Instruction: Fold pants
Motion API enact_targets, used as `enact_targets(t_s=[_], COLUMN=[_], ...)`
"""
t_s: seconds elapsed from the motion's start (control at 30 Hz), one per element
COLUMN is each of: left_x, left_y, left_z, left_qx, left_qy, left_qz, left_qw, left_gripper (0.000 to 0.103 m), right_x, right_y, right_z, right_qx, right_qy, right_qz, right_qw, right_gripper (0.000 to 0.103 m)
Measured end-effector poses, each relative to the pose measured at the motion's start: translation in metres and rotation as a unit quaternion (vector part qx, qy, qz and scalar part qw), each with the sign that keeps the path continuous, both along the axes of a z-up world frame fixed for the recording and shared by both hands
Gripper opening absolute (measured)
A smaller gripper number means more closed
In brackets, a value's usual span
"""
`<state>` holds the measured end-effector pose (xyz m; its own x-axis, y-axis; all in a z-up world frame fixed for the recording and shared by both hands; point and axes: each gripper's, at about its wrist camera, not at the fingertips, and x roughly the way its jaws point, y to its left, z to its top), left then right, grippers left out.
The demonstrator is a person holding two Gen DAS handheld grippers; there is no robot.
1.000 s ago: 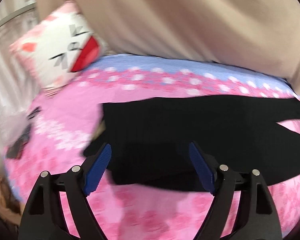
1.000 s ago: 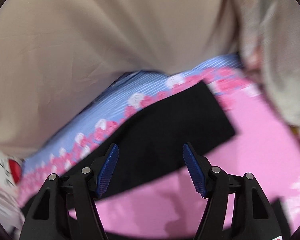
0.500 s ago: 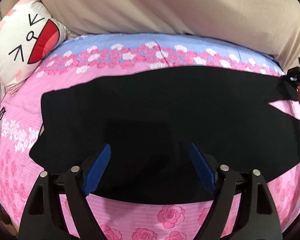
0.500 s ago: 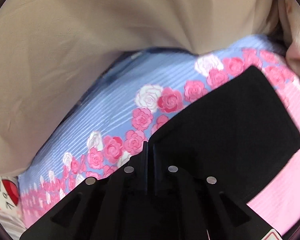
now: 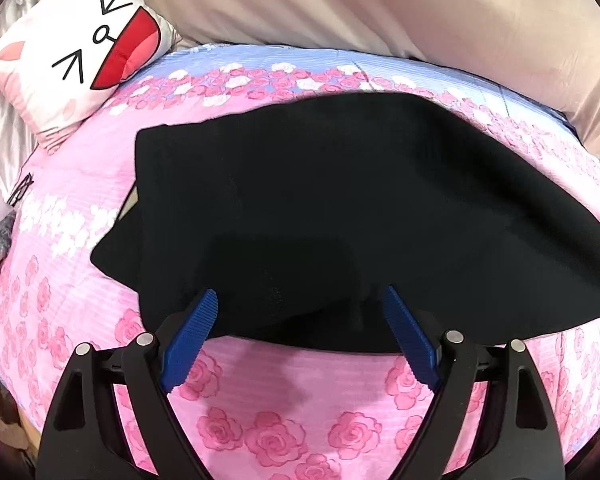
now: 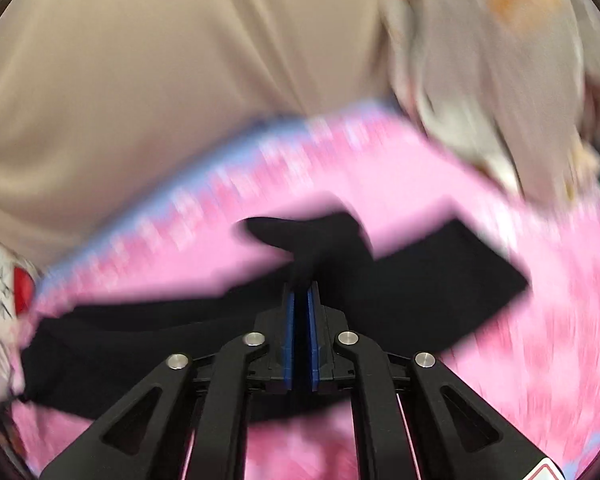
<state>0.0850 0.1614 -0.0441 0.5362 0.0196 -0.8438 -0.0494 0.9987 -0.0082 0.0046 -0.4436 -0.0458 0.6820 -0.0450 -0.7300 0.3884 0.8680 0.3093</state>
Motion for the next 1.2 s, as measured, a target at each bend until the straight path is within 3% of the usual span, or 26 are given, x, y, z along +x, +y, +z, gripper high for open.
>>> enact_targets(t_s=[0.03, 0.07, 0.13, 0.2, 0.23, 0.27, 0.37, 0.5, 0.53, 0.57, 0.63, 0.67, 0.73, 0.8, 0.83, 0.9, 0.93, 1.0, 1.07, 1.13, 1.2], left_x=[-0.001, -0.002, -0.008, -0.015, -0.017, -0.019, -0.019, -0.021, -0.021, -0.021, -0.021, -0.021, -0.022, -0.018, -0.015, -0.012, -0.010, -0.011, -0.016, -0.021, -0.025], left_y=[-0.001, -0.001, 0.000, 0.000, -0.001, -0.004, -0.021, -0.050, -0.057, -0.060, -0.064, -0.064, -0.061, -0.054, -0.052, -0.050, -0.049, -0.048, -0.043, -0.034, -0.020], left_z=[0.000, 0.000, 0.002, 0.004, 0.005, 0.006, 0.010, 0.019, 0.021, 0.022, 0.025, 0.027, 0.027, 0.024, 0.020, 0.014, 0.011, 0.010, 0.012, 0.012, 0.010], left_qx=[-0.005, -0.011, -0.025, -0.023, -0.017, -0.009, -0.006, -0.022, -0.022, -0.020, -0.014, -0.009, -0.002, 0.001, -0.001, -0.008, -0.013, -0.021, -0.020, -0.019, -0.026], left_qy=[0.002, 0.006, 0.008, 0.006, 0.004, 0.002, -0.007, -0.019, -0.022, -0.023, -0.026, -0.027, -0.029, -0.026, -0.022, -0.012, -0.006, -0.004, -0.009, -0.011, -0.010], left_qz=[0.001, 0.003, 0.003, 0.005, 0.006, 0.006, -0.004, -0.028, -0.032, -0.034, -0.036, -0.037, -0.033, -0.020, -0.017, -0.012, -0.010, -0.009, -0.006, -0.001, 0.010], left_qw=[1.0000, 0.9999, 0.9996, 0.9997, 0.9998, 0.9999, 1.0000, 0.9992, 0.9990, 0.9990, 0.9989, 0.9989, 0.9991, 0.9995, 0.9996, 0.9998, 0.9998, 0.9997, 0.9997, 0.9998, 0.9996], left_gripper=[0.083, 0.083, 0.083, 0.083, 0.083, 0.083, 0.083, 0.084, 0.085, 0.089, 0.091, 0.091, 0.091, 0.091, 0.091, 0.091, 0.091, 0.091, 0.091, 0.091, 0.091], right_x=[0.000, -0.008, -0.031, -0.041, -0.040, -0.036, 0.000, 0.059, 0.070, 0.081, 0.080, 0.069, 0.041, 0.003, -0.010, -0.009, -0.009, -0.031, -0.052, -0.051, -0.039], right_y=[-0.006, -0.014, -0.022, -0.018, -0.015, -0.003, 0.024, 0.043, 0.041, 0.029, 0.001, -0.017, -0.047, -0.087, -0.111, -0.128, -0.138, -0.138, -0.119, -0.093, -0.052], right_z=[-0.013, -0.026, -0.022, 0.001, 0.009, 0.026, 0.041, 0.008, -0.003, -0.014, -0.018, -0.005, 0.020, 0.032, 0.022, -0.005, -0.029, -0.027, -0.004, 0.013, 0.029], right_qx=[-0.005, -0.005, -0.004, -0.038, -0.059, -0.104, -0.207, -0.281, -0.288, -0.268, -0.182, -0.149, -0.120, -0.033, -0.002, -0.033, -0.048, -0.014, -0.045, -0.076, -0.073], right_qy=[0.022, 0.038, 0.026, 0.001, -0.011, -0.026, -0.013, 0.056, 0.073, 0.087, 0.080, 0.053, 0.003, -0.049, -0.037, 0.038, 0.105, 0.050, 0.015, 0.002, -0.017], right_qz=[-0.013, -0.032, -0.069, -0.078, -0.074, -0.059, 0.007, 0.058, 0.061, 0.064, 0.049, 0.024, -0.024, -0.062, -0.089, -0.120, -0.140, -0.161, -0.185, -0.168, -0.107], right_qw=[1.000, 0.999, 0.997, 0.996, 0.995, 0.992, 0.978, 0.956, 0.953, 0.957, 0.979, 0.987, 0.993, 0.996, 0.995, 0.991, 0.983, 0.986, 0.982, 0.983, 0.991], right_gripper=[0.018, 0.019, 0.022, 0.053, 0.076, 0.082, 0.083, 0.079, 0.045, 0.007, 0.007, 0.007, 0.007, 0.009, 0.015, 0.025, 0.027, 0.027, 0.028, 0.032, 0.041])
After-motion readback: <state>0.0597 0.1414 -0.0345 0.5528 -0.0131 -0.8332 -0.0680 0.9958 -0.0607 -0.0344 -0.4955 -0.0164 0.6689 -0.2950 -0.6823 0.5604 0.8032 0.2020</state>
